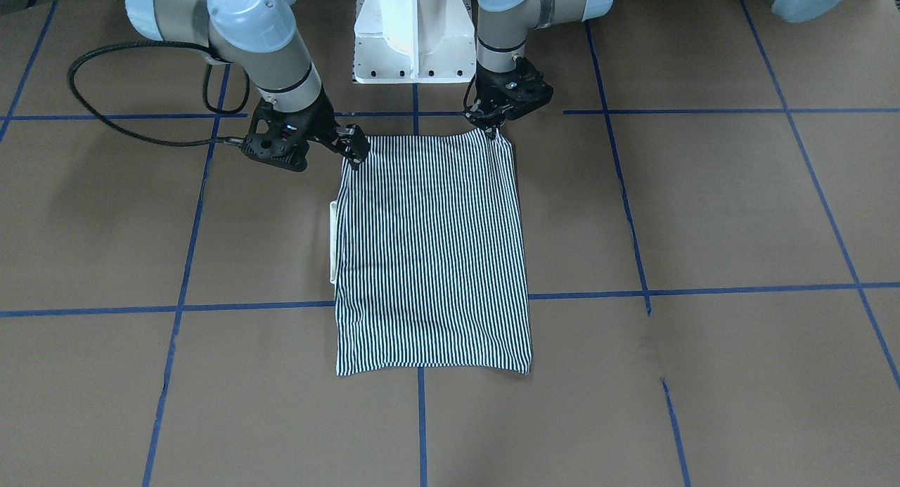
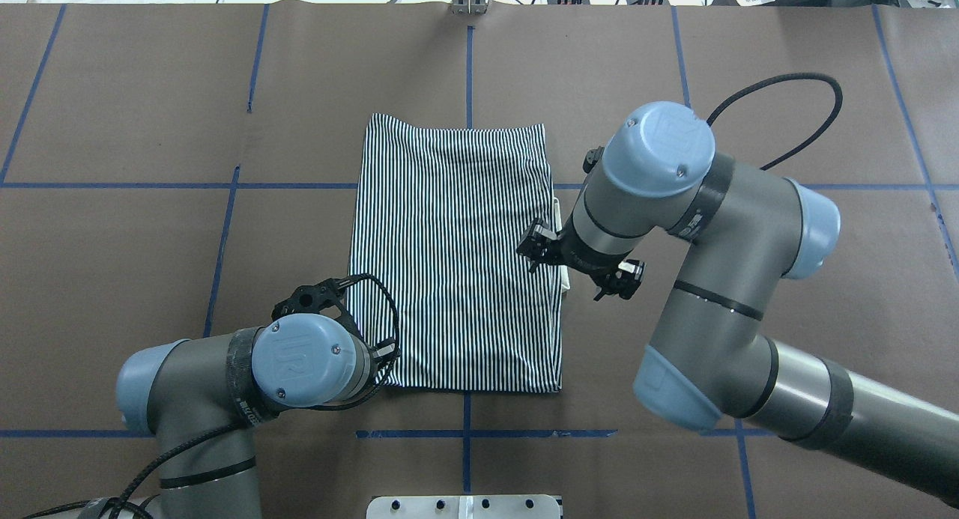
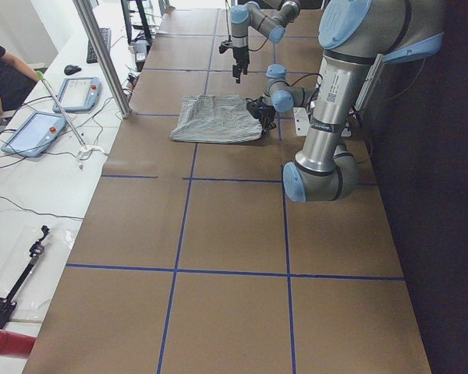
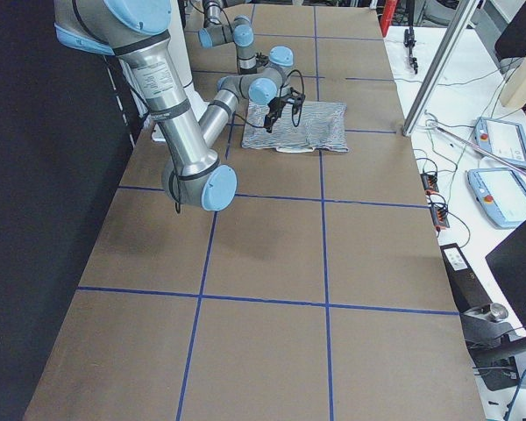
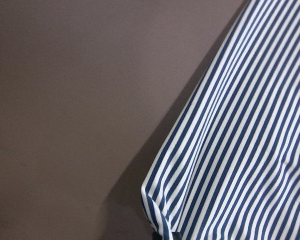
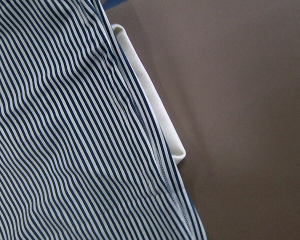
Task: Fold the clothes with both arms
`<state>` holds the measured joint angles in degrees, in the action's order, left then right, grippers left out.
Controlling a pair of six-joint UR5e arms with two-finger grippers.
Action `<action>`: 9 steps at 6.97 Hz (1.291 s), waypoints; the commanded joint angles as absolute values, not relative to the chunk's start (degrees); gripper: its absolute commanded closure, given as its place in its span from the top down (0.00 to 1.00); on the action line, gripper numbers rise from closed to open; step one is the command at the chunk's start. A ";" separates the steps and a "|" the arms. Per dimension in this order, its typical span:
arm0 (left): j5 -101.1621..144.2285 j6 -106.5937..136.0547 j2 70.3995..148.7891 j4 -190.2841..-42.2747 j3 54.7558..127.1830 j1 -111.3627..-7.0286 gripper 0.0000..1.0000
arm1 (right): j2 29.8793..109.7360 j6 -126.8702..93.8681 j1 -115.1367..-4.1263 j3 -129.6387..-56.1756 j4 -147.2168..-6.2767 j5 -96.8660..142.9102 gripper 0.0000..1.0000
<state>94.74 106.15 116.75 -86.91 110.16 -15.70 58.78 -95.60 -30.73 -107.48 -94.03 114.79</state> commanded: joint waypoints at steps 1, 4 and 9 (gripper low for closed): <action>94.75 103.98 116.72 -87.01 110.83 -15.99 0.00 | 58.01 -114.36 -21.83 -106.80 -91.32 105.51 1.00; 94.75 103.80 116.72 -87.10 111.80 -16.00 0.00 | 53.82 -125.48 -18.99 -100.15 -91.41 102.14 1.00; 95.01 103.97 116.81 -87.01 113.12 -15.91 0.00 | 52.91 -125.95 -18.81 -95.01 -92.02 101.95 1.00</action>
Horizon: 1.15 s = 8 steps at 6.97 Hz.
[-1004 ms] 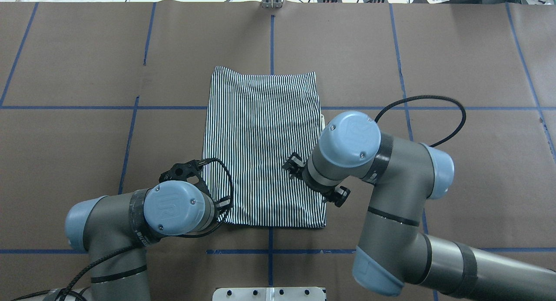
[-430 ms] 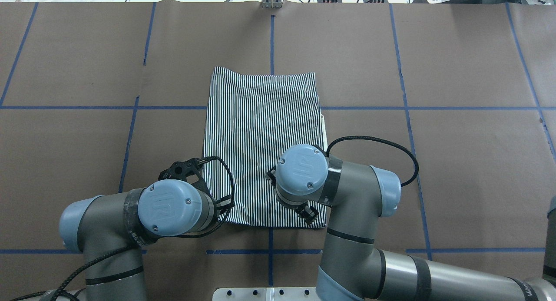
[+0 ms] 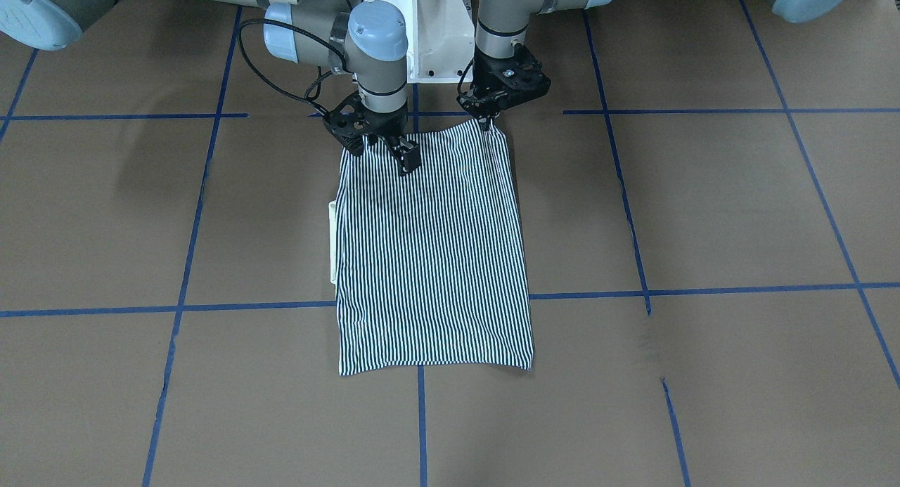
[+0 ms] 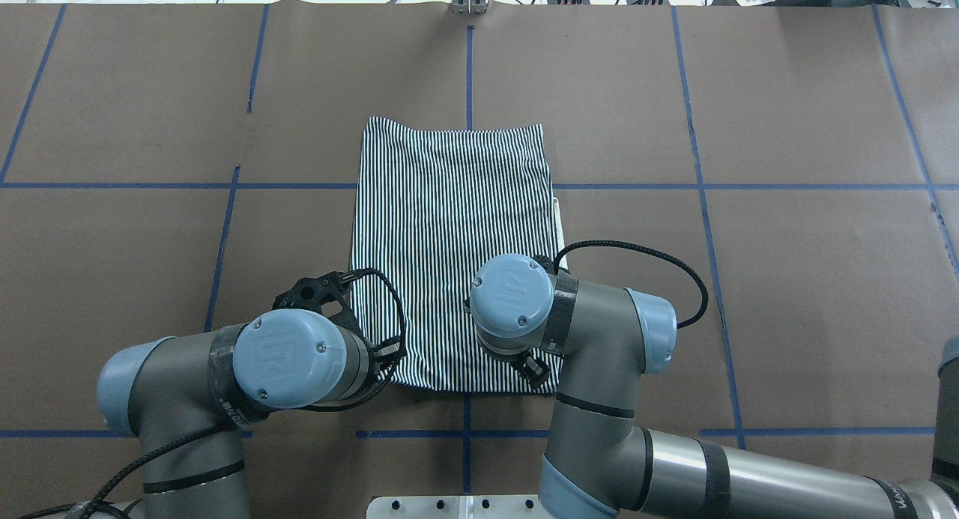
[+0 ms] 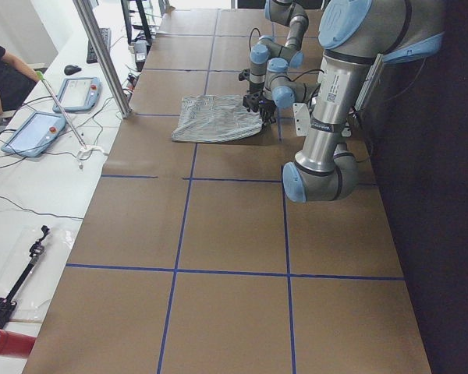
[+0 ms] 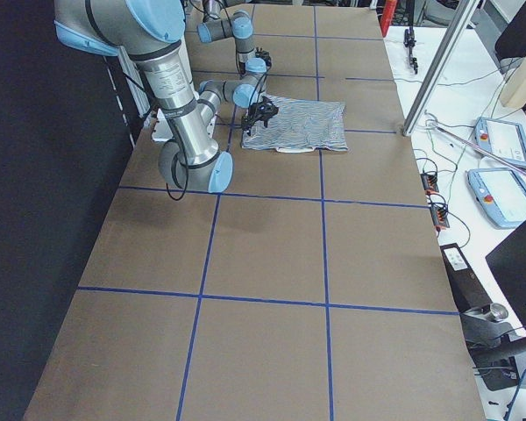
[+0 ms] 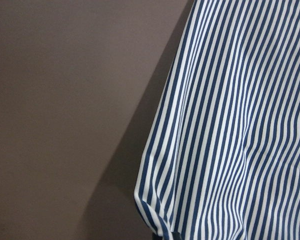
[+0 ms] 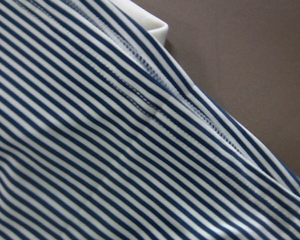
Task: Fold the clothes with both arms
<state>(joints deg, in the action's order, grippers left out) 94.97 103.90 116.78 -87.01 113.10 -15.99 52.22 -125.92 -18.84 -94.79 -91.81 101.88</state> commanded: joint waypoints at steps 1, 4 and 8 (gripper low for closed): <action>95.01 103.89 116.72 -87.01 113.12 -15.91 0.00 | 53.26 -125.95 -18.63 -95.71 -92.11 102.04 1.00; 94.92 103.89 116.72 -87.01 113.12 -16.00 0.00 | 55.89 -126.04 -16.97 -97.90 -92.11 101.87 1.00; 94.83 104.06 116.81 -87.01 113.12 -16.00 0.00 | 55.81 -126.04 -16.70 -98.09 -92.11 101.95 1.00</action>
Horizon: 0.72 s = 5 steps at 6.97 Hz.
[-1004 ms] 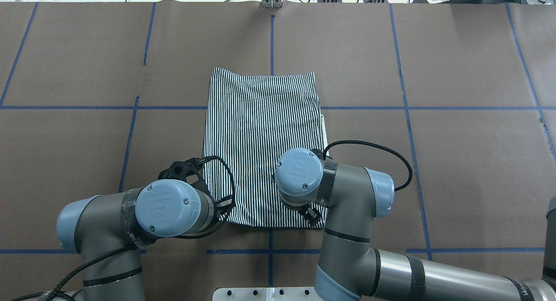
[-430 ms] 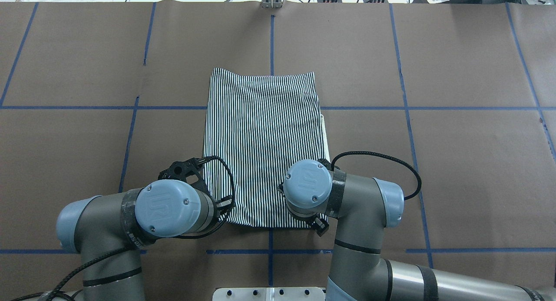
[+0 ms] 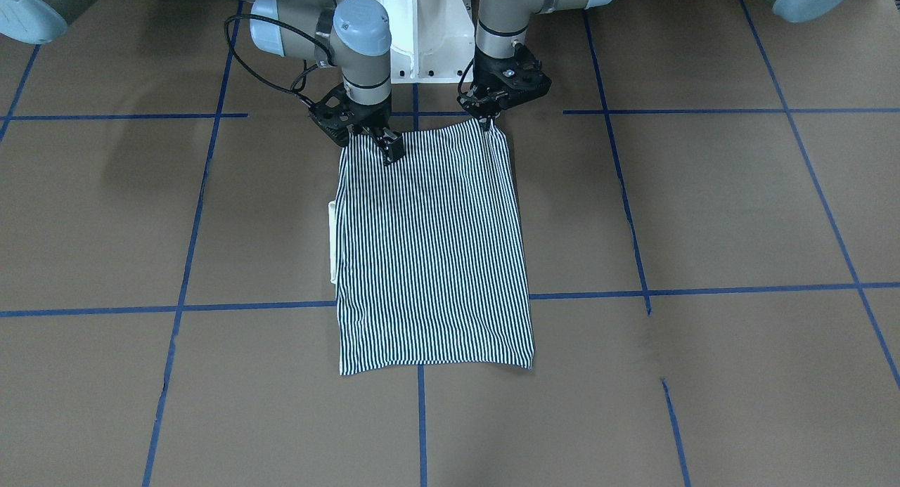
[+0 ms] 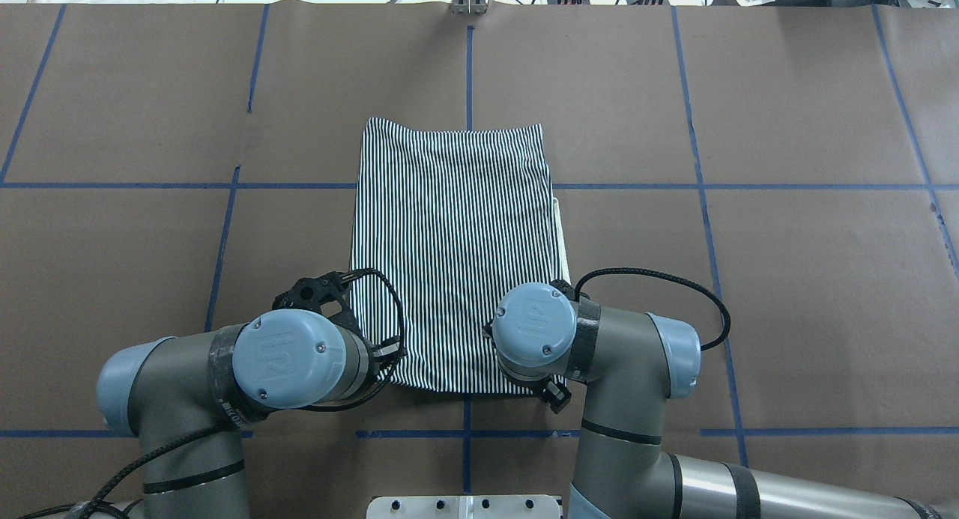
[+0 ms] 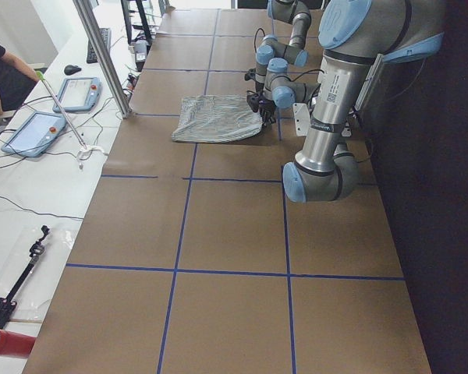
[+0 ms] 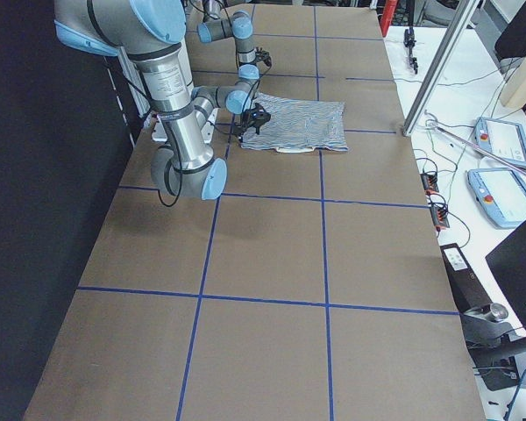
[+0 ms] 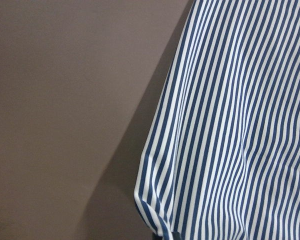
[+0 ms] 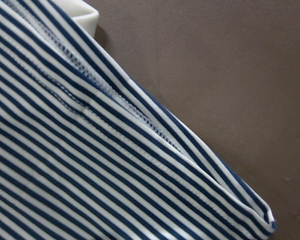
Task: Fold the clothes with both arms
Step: 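Grasp the near edge with both grippers and pull it toward the robot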
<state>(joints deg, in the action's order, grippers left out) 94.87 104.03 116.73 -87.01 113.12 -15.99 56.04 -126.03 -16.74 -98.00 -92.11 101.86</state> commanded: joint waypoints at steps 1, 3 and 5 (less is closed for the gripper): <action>94.83 104.06 116.72 -87.01 113.12 -16.00 0.00 | 55.72 -126.04 -16.70 -98.09 -92.11 102.04 0.90; 94.75 104.15 116.72 -87.01 113.12 -16.00 0.00 | 55.63 -126.04 -16.70 -98.09 -92.11 102.04 0.46; 94.75 104.33 116.72 -87.01 113.03 -16.00 0.00 | 55.37 -126.04 -16.61 -97.91 -92.11 102.13 0.27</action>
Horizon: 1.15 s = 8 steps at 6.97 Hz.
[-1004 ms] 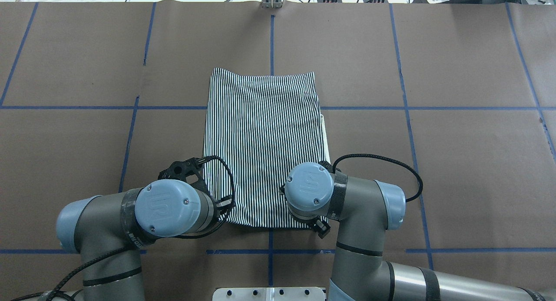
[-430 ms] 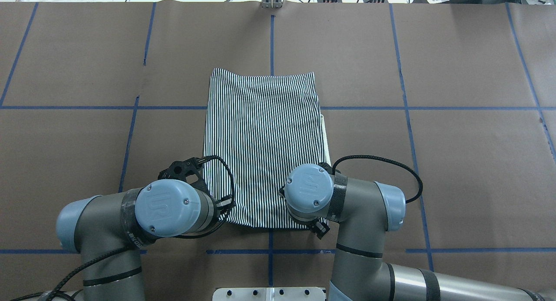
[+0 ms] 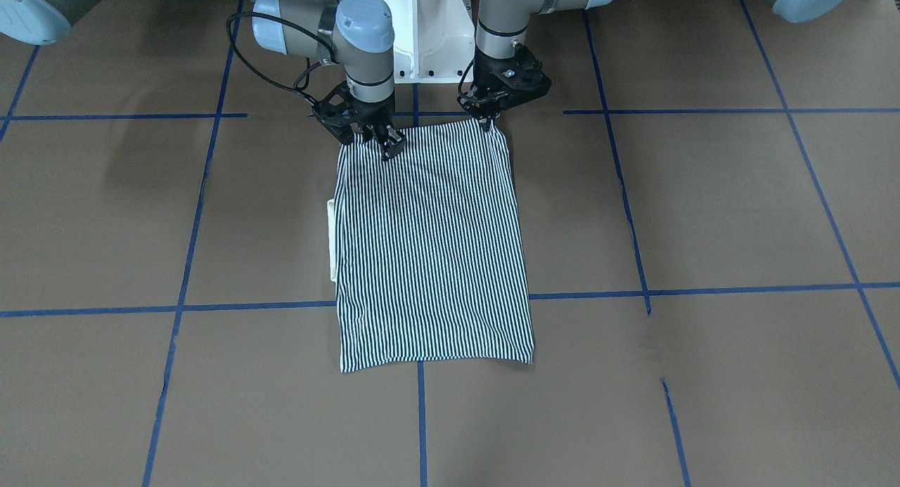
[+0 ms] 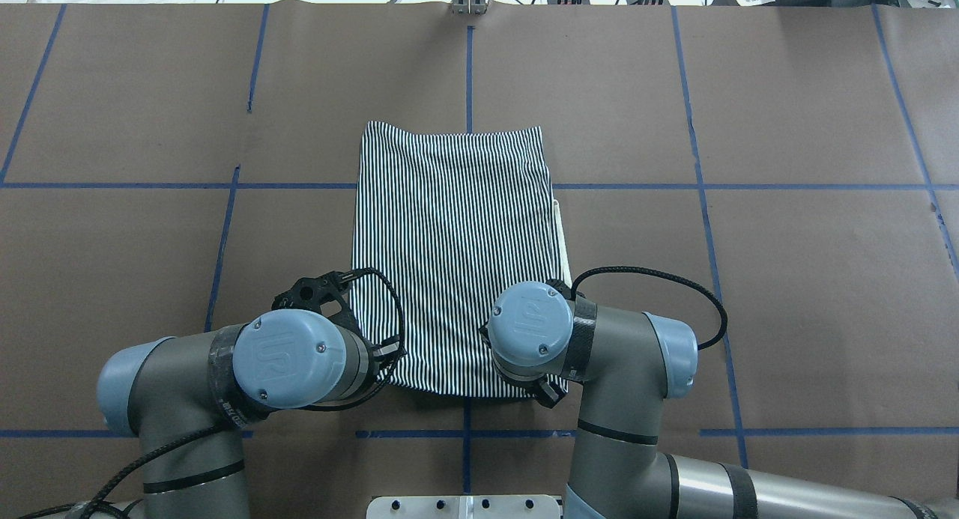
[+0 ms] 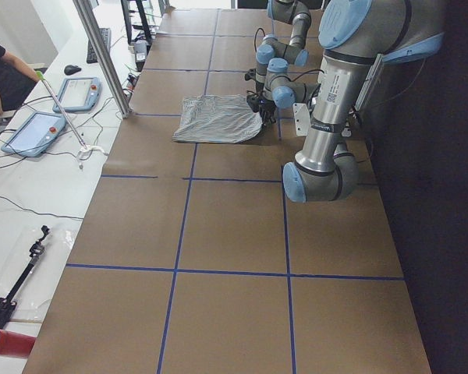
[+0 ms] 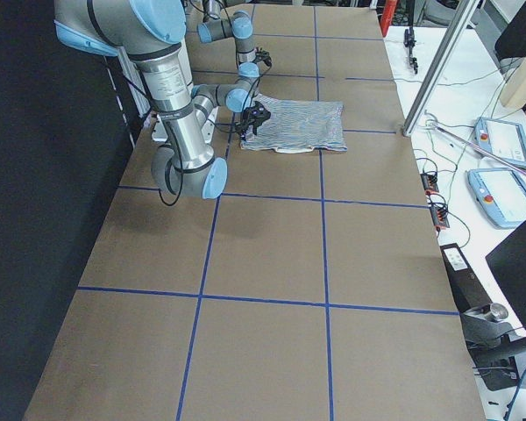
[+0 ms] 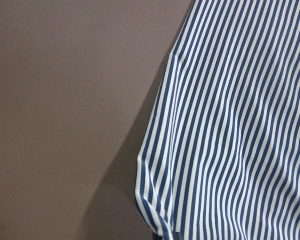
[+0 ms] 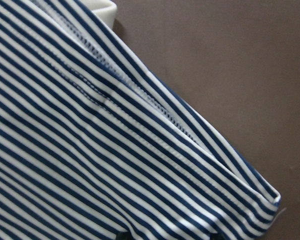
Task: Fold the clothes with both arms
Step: 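Grasp the near edge with both grippers and pull it toward the robot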
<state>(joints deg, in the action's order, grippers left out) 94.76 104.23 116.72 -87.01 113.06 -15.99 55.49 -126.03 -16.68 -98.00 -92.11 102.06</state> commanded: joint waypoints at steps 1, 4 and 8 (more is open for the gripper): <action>94.66 104.33 116.72 -87.01 112.94 -16.00 0.00 | 55.28 -125.95 -16.61 -97.82 -92.11 102.04 0.16; 94.57 104.33 116.72 -87.01 112.85 -16.00 0.00 | 54.76 -126.04 -16.61 -97.91 -92.11 102.04 0.00; 95.09 104.15 117.07 -87.01 113.20 -15.91 0.00 | 55.72 -125.95 -17.48 -102.90 -92.11 101.78 0.00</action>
<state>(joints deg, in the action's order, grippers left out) 94.72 104.25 116.85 -87.05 112.93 -15.93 55.33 -126.02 -16.97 -100.91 -92.09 101.74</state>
